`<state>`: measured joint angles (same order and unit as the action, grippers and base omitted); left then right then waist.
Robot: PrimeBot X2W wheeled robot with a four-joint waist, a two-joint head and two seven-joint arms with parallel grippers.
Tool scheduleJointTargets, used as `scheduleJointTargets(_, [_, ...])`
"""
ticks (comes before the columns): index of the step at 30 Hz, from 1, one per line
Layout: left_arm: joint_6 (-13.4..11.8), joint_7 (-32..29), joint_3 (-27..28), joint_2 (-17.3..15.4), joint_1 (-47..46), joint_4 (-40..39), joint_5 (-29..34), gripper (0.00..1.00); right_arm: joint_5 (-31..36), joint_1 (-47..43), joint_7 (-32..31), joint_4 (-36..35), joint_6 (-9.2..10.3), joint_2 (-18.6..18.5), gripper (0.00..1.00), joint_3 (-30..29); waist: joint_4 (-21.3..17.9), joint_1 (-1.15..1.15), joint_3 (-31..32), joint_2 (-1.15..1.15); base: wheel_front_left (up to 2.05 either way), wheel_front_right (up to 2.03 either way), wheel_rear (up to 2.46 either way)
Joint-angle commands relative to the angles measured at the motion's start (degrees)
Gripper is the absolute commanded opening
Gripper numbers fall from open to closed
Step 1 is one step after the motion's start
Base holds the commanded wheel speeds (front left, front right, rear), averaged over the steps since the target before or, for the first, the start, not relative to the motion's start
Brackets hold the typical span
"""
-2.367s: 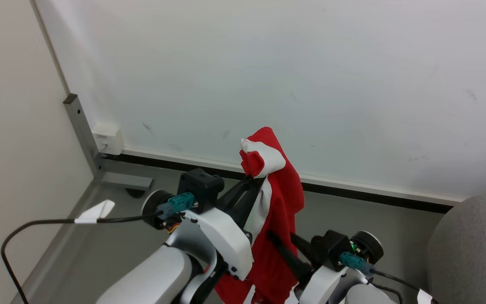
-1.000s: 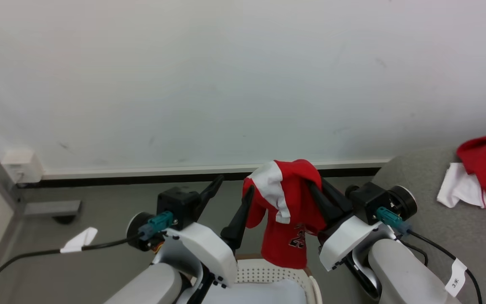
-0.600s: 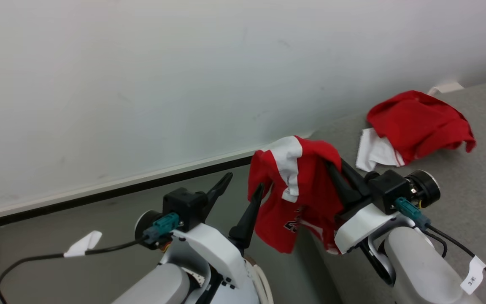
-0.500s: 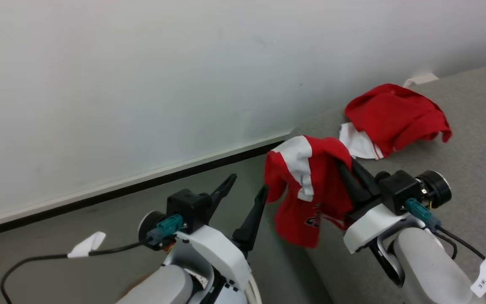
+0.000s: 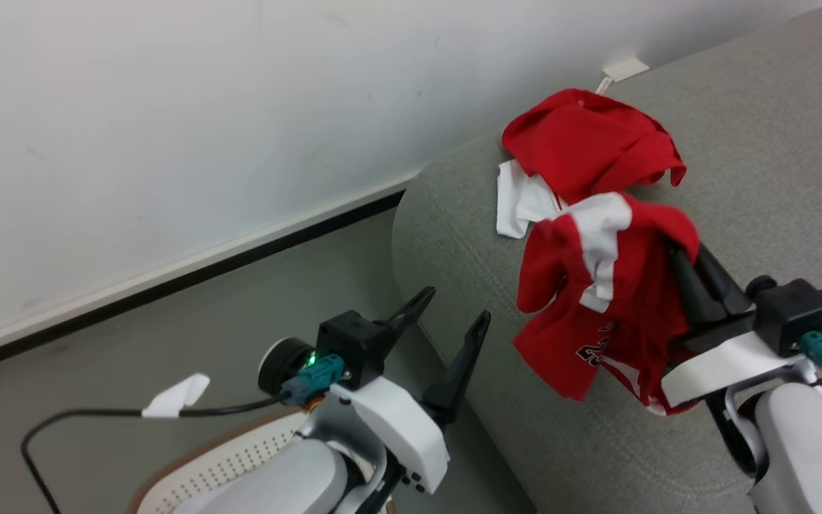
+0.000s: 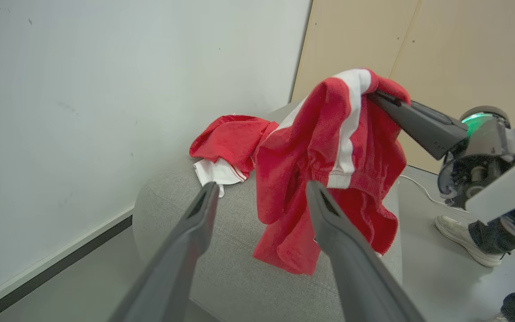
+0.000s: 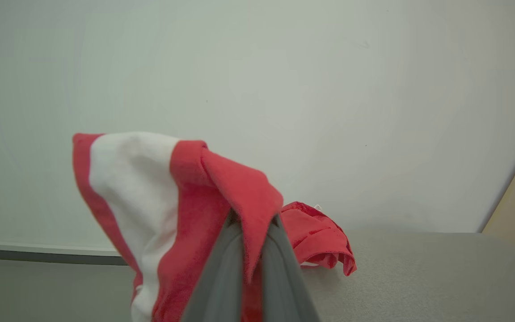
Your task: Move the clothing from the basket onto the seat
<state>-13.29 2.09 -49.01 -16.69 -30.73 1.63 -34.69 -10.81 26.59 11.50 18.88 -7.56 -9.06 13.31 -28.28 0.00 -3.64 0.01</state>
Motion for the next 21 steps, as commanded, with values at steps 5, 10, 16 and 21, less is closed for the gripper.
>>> scheduleJointTargets(5, [0.7,-2.8,-0.6,-0.4,-6.2,-1.2,2.9,1.0,0.3,5.8,-0.1,-2.7,0.15,-1.0,0.0,-6.6,4.6,0.0,-11.5,-0.01,0.0,0.0,0.0])
scheduleJointTargets(10, [2.0,-4.9,-1.1,-0.7,-12.1,-1.6,5.2,1.0,1.2,14.1,-0.6,-2.8,0.15,-2.3,0.0,-12.6,8.0,0.0,-20.6,-0.01,0.0,0.0,0.0])
scheduleJointTargets(16, [3.4,-5.3,-0.2,-0.5,-19.6,-0.7,7.9,1.0,4.0,29.5,-3.0,0.2,0.15,-10.0,0.0,-21.9,12.6,0.0,-31.6,-0.01,0.0,0.0,0.0])
scheduleJointTargets(21, [4.2,-4.3,0.2,0.5,-22.9,0.5,8.0,1.0,7.3,40.9,-6.1,5.6,0.14,-18.3,0.0,-28.0,15.8,0.0,-36.7,-0.01,0.0,0.0,0.0])
